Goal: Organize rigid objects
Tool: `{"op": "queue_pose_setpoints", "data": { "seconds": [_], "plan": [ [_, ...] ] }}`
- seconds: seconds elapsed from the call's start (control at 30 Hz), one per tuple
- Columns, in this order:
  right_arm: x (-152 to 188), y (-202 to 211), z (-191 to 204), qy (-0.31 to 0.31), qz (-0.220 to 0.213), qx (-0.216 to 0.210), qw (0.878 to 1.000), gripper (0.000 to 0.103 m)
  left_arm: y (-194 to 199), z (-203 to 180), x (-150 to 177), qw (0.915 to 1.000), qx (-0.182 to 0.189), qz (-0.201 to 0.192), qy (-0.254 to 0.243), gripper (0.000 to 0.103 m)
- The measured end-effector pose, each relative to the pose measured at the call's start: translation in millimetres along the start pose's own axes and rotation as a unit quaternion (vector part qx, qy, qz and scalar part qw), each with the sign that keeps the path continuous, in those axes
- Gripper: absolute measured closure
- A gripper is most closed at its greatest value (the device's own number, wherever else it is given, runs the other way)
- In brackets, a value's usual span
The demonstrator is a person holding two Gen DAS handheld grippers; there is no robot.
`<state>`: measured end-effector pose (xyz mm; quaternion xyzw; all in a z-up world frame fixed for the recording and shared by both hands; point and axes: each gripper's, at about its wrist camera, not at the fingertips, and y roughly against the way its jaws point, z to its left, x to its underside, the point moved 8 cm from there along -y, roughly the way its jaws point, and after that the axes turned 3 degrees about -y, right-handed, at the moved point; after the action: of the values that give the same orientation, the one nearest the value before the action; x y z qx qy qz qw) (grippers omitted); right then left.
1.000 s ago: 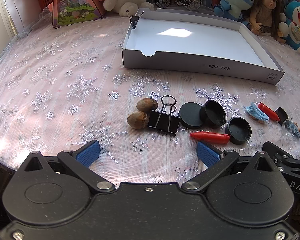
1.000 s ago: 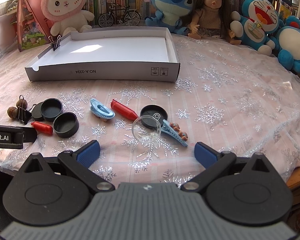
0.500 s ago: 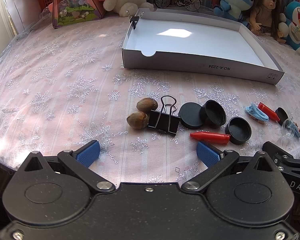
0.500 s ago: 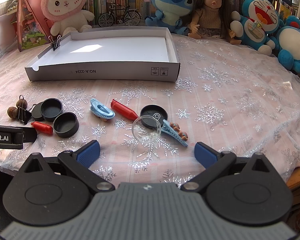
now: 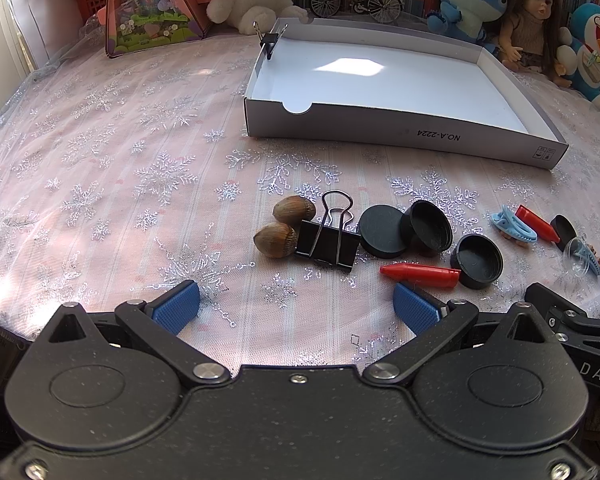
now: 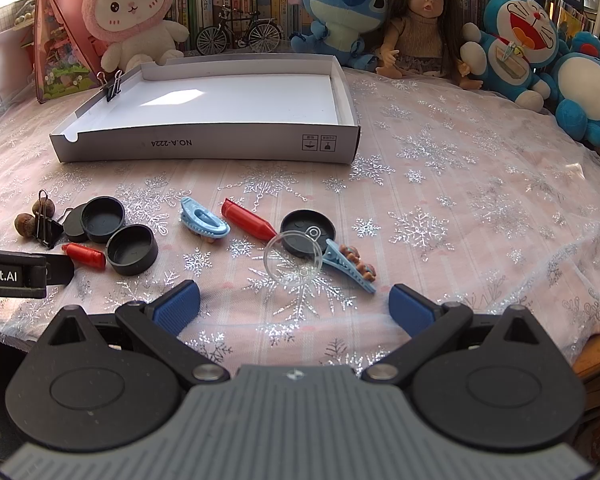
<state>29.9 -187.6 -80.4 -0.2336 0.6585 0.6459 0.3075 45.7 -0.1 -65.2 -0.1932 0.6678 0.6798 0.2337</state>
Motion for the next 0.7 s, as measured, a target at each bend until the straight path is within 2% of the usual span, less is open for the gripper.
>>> {"op": "queue_pose_setpoints", "data": {
  "seconds": [0.37,0.7],
  "plan": [
    [2.4,0.8,-0.7,0.005,-0.009,-0.008,1.0,0.0,0.0,1.7,-1.9,1.0,0.004,-0.002,-0.006,0.0],
    [5.2,2.7,-0.7,-0.002,-0.031,-0.003,1.0,0.0,-0.6,6.0,0.2,0.9993,0.01,-0.031,-0.018,0.0]
  ]
}}
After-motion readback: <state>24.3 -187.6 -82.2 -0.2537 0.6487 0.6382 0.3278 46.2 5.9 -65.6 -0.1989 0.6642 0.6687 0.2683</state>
